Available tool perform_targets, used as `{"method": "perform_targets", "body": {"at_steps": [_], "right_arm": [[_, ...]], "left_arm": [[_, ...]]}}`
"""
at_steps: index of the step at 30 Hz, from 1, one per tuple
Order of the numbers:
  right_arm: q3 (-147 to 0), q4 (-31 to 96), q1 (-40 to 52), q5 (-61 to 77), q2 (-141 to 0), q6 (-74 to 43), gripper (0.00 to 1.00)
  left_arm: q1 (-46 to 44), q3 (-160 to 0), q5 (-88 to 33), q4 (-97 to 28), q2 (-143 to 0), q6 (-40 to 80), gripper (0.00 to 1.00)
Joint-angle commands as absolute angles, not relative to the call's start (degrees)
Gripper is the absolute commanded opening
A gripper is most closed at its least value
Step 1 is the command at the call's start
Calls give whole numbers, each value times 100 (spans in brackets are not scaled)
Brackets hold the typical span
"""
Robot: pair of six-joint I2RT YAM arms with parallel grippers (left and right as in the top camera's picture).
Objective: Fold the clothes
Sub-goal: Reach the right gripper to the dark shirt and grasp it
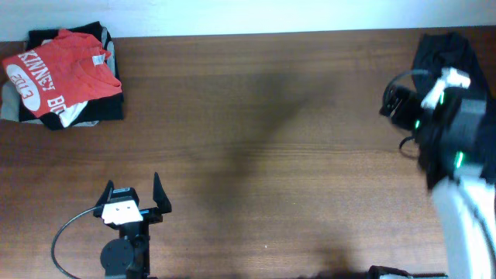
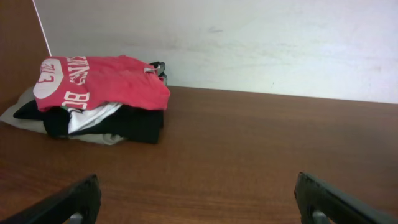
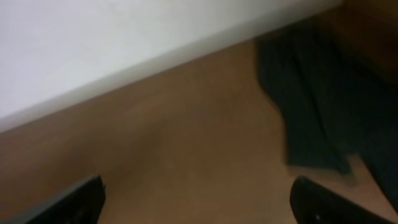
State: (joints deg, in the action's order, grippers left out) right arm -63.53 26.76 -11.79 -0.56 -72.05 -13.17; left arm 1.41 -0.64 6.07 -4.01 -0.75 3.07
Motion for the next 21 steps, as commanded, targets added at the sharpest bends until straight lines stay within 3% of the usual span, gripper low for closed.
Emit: {"method": "perform_targets", "body": {"at_steps": [1,8,17,21], "right_arm": [[-7874,3365,-1619,-351,-8685,-1039,99],[-9133,3968,-2357,-353,-10881,-172,99],[-9131,3815,-2773,-349,-11985,69,72],[-9131,3747,-2766,-325,-12219,69,70]], "left_arm": [[128,-51,672,-414,-40,301,99],[128,-51,672,-414,-40,298,99],[128,-51,672,-414,-40,298,99],[128,-51,672,-414,-40,301,99]]}}
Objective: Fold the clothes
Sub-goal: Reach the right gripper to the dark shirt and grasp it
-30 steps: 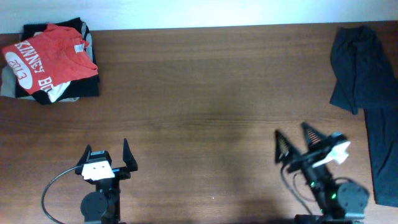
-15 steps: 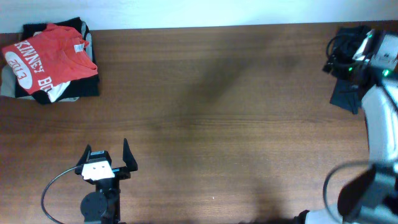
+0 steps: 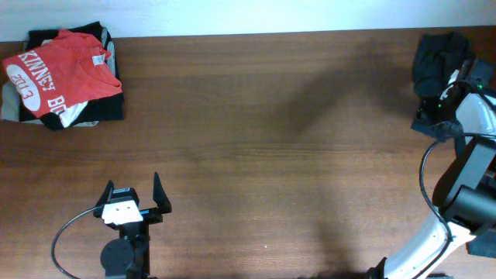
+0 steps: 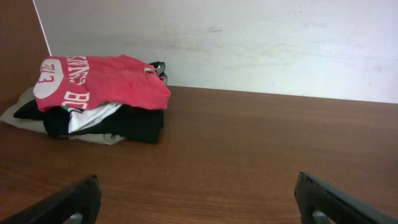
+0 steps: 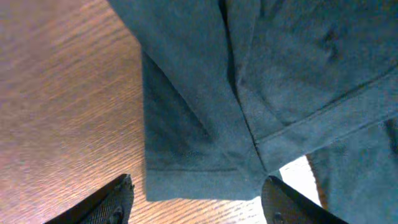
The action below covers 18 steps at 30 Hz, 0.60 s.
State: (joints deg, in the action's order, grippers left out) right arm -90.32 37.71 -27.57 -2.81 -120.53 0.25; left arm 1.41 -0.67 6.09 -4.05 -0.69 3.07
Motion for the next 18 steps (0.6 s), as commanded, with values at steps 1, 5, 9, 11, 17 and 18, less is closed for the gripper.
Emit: {"method": "perform_targets", "body": {"at_steps": [1,5,9,11,17,18], "right_arm": [[-9129,3747,-2766,-327,-12283,69,69],[-9129,3730,-2766,-274,-12416,67,68],[-9129,3684,-2766,-40,-12516,67,67],[-9129,3632,-2766,-21,-12578,67,65],[-9129,3638,-2766,-5,-12866,67,34],[-9131,3640,-2766,-1,-12866,64,21]], "left_arm": [[128,-51,672,-414,-40,298,99],[128,-51,672,-414,-40,301,99],[128,-51,672,-414,-40,301,99],[128,-51,672,-414,-40,301,99],[128,-51,672,-414,-40,301,99],[128,-51,672,-414,-40,301,99]]}}
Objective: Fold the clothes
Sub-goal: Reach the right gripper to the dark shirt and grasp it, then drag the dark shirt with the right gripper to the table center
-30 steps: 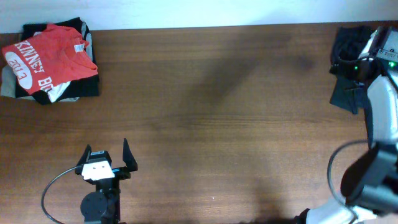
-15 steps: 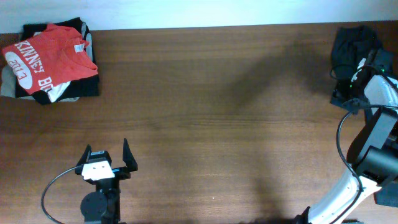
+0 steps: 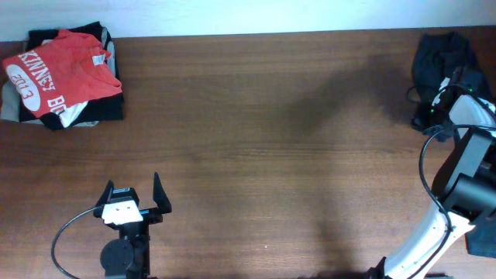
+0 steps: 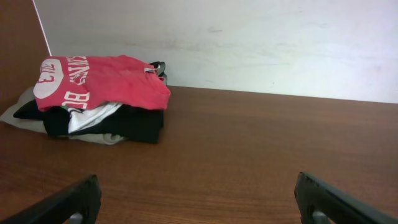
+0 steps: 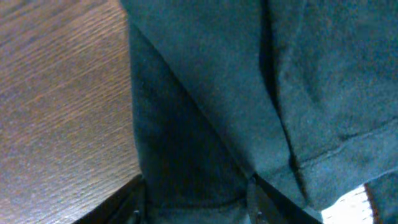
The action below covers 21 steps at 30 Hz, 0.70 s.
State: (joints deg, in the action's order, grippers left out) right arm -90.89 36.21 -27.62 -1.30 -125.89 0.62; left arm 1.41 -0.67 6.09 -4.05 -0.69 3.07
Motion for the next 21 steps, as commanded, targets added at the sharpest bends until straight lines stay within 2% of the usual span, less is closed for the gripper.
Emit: {"method": "perform_targets", "body": {"at_steps": [1,2,7,11,16,21], "right_arm": [[-9131,3642,-2764,1,-12864,62,10],[-9131,3662,-2740,1,-12862,62,4],[-9144,3752,-2248,666,-12862,60,4],[-9174,3701,-1271,1251,-12862,-285,4],[-9174,3489,620,1787,-12862,-1035,4],[-9174,3514,2582,2171,-12862,-1267,4]], "left_arm": [[128,-51,672,-414,-40,301,99],[128,-51,672,-414,-40,301,99],[128,-51,672,-414,-40,301,99],[128,-51,672,-414,-40,301,99],[128,-51,672,-414,-40,301,99],[128,-51,672,-414,-40,301,99]]}}
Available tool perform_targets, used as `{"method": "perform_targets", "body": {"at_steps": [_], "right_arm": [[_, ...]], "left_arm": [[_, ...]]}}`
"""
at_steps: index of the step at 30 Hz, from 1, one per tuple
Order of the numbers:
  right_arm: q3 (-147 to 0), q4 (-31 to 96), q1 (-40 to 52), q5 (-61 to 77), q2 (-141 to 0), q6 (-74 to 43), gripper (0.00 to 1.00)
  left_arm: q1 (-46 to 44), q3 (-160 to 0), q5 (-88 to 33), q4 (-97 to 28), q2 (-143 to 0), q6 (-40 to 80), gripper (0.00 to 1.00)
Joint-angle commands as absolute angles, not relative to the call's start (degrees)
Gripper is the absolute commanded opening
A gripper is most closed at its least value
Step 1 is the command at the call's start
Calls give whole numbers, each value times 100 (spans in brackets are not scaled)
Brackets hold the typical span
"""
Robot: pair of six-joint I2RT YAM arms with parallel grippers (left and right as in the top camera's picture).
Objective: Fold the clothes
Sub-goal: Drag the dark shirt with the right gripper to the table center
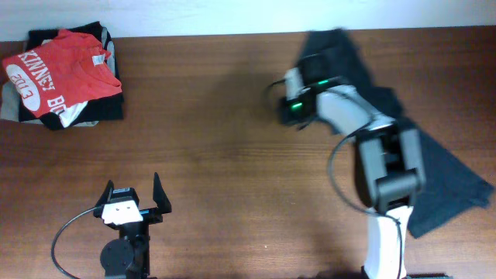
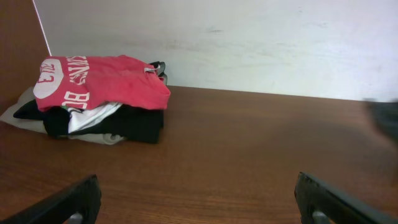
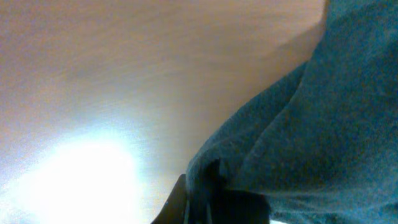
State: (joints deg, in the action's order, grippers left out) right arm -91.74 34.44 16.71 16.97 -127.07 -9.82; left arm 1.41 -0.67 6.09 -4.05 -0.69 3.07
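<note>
A dark teal garment lies stretched out from the back middle of the table to the front right. My right gripper is shut on its edge near the back middle; in the right wrist view the cloth bunches between the closed jaws. A sliver of the dark garment shows at the right of the left wrist view. My left gripper rests open near the front left, its fingers wide apart with nothing between them.
A stack of folded clothes topped by a red T-shirt sits in the back left corner, also seen as the red T-shirt in the left wrist view. The white wall runs along the table's back edge.
My right gripper was at the far right back corner, down on the crumpled dark garment. It is now at the back middle, shut on the cloth, which lies drawn out across the right half.
My right gripper was open beside the dark heap in the back right corner. Then it was open over the garment's edge, then low on the cloth. Now it holds the edge and the garment is spread leftward. The left arm never moved.
</note>
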Motion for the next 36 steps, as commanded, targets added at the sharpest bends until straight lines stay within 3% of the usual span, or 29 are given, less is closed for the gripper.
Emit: {"method": "perform_targets", "body": {"at_steps": [1,7,11,12,14,15,16,25,26,28,36], "right_arm": [[-9174,3520,2921,2217,-12862,-1302,4],[-9502,4191,4539,2322,-12822,-1378,4],[-10525,5433,4993,869,-12560,-1253,6],[-10715,5590,5037,733,-12473,-1271,25],[-11015,5725,5037,720,-12272,-1402,43],[-11124,5749,5004,703,-12171,-1400,81],[-11207,5776,4965,692,-12097,-1393,99],[-11384,5905,3223,742,-11963,-1070,99],[-11384,5837,3037,838,-12156,-1028,92],[-11380,5677,2915,1094,-12372,-871,87],[-11380,5074,3074,1243,-13294,-799,80]], "left_arm": [[128,-51,672,-414,-40,298,99],[128,-51,672,-414,-40,298,99],[128,-51,672,-414,-40,301,99],[128,-51,672,-414,-40,301,99],[128,-51,672,-414,-40,301,99],[128,-51,672,-414,-40,301,99],[128,-51,672,-414,-40,301,99],[128,-51,672,-414,-40,298,99],[128,-51,672,-414,-40,301,99],[128,-51,672,-414,-40,301,99],[128,-51,672,-414,-40,301,99]]}}
